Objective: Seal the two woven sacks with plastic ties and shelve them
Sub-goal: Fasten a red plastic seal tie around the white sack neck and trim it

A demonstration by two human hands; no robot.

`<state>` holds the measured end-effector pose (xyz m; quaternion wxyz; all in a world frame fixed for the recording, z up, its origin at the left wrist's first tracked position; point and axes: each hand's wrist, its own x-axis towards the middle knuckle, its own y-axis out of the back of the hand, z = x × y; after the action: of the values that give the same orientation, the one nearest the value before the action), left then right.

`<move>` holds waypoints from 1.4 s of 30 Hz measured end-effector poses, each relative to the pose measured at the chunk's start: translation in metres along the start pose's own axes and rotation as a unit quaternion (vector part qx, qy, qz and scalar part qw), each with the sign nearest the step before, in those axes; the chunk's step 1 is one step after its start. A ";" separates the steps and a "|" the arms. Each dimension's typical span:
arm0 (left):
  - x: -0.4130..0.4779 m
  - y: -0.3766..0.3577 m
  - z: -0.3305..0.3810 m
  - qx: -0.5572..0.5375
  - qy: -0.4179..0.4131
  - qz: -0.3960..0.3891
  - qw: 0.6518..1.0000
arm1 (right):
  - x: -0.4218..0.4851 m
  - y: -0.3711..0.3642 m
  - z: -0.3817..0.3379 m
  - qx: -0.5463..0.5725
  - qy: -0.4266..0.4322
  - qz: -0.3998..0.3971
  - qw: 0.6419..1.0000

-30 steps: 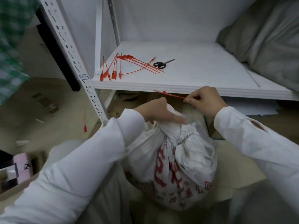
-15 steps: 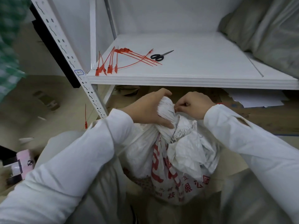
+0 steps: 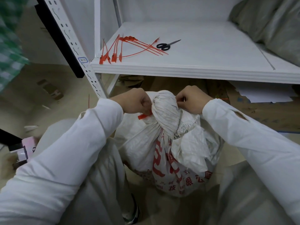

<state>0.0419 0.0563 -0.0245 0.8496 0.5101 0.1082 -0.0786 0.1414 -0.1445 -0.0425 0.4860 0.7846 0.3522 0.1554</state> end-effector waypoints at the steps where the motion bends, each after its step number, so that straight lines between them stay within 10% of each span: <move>1: 0.000 -0.004 0.001 0.011 0.001 0.025 1.000 | -0.002 0.002 0.000 0.009 0.002 0.000 1.000; 21: -0.076 -0.035 0.021 -0.209 -0.013 0.067 0.975 | -0.095 0.054 0.007 0.270 0.081 0.051 0.958; 32: -0.053 -0.080 0.050 -0.130 0.094 0.317 0.935 | -0.089 0.005 -0.001 0.013 0.265 0.110 0.958; 42: -0.027 -0.075 0.034 -0.218 0.096 0.247 0.939 | -0.065 -0.034 -0.011 0.069 0.190 0.137 0.970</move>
<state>0.0006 -0.0083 -0.0656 0.9181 0.3285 0.0742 0.2088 0.0754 -0.1733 -0.0604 0.3284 0.8132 0.3372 0.3422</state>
